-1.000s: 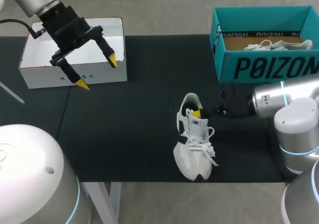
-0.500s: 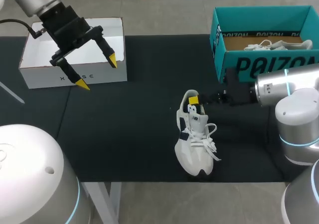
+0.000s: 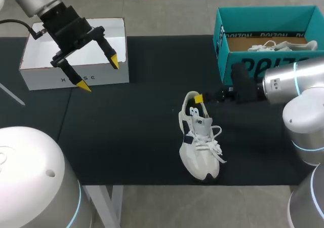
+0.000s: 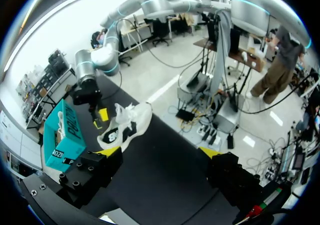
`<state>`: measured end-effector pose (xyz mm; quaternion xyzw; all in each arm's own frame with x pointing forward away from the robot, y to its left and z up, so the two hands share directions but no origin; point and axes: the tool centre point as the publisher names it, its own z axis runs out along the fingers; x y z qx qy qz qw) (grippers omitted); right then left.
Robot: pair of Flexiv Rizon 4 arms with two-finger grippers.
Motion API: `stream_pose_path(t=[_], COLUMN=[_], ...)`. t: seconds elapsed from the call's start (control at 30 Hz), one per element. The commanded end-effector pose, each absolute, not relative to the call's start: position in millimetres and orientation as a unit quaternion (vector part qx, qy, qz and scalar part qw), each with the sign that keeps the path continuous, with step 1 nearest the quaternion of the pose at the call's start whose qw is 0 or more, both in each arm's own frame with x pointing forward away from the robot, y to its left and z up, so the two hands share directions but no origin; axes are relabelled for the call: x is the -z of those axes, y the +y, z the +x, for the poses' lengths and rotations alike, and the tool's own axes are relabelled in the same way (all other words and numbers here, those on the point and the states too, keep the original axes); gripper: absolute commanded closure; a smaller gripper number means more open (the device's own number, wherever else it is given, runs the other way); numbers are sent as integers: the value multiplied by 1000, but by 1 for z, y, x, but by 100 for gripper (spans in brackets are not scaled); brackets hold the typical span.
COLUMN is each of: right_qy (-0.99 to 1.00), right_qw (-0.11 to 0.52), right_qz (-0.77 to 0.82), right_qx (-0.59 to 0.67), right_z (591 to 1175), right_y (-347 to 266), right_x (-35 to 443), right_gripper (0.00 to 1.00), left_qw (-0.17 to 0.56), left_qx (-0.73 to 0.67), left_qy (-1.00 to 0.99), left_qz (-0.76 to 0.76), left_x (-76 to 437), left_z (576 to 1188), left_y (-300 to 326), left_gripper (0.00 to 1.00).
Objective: Take the shoe out of the shoebox, open the shoe tongue, remove and reinsert the insole, then place the shoe into the shoebox
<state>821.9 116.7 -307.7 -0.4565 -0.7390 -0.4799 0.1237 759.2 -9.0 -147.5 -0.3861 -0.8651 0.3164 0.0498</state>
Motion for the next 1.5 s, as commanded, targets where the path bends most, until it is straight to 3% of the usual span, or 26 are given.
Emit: stream_pose_path(t=[0.03, 0.4, 0.77, 0.8, 0.83, 0.87, 0.9, 0.93, 1.5], right_qy=[-765, -794, -799, -797, -795, -794, -793, -794, -785], right_qw=[49, -48, -86, -86, -88, -90, -93, -92, -94], right_qz=[-509, -551, -567, -571, -572, -574, -577, -577, -601], right_qx=[391, 251, 182, 179, 178, 178, 173, 170, 116], right_z=[805, 796, 807, 809, 811, 813, 814, 816, 813], right_y=[124, 154, 164, 161, 158, 155, 152, 150, 140], right_x=[286, 274, 276, 276, 277, 276, 277, 277, 312], right_gripper=[0, 0, 0, 21, 49, 59, 85, 100, 100], left_qw=[51, 51, 51, 51, 51, 51, 51, 51, 51], left_qx=[-315, -315, -315, -315, -315, -315, -315, -315, -315], left_qy=[-865, -865, -865, -865, -865, -865, -865, -865, -865], left_qz=[-387, -387, -387, -387, -387, -387, -387, -387, -387], left_x=[147, 147, 147, 147, 147, 147, 147, 147, 147], left_z=[760, 760, 760, 760, 760, 760, 760, 760, 760], left_y=[-9, -9, -9, -9, -9, -9, -9, -9, -9], left_gripper=[0, 0, 0, 0, 0, 0, 0, 0, 0])
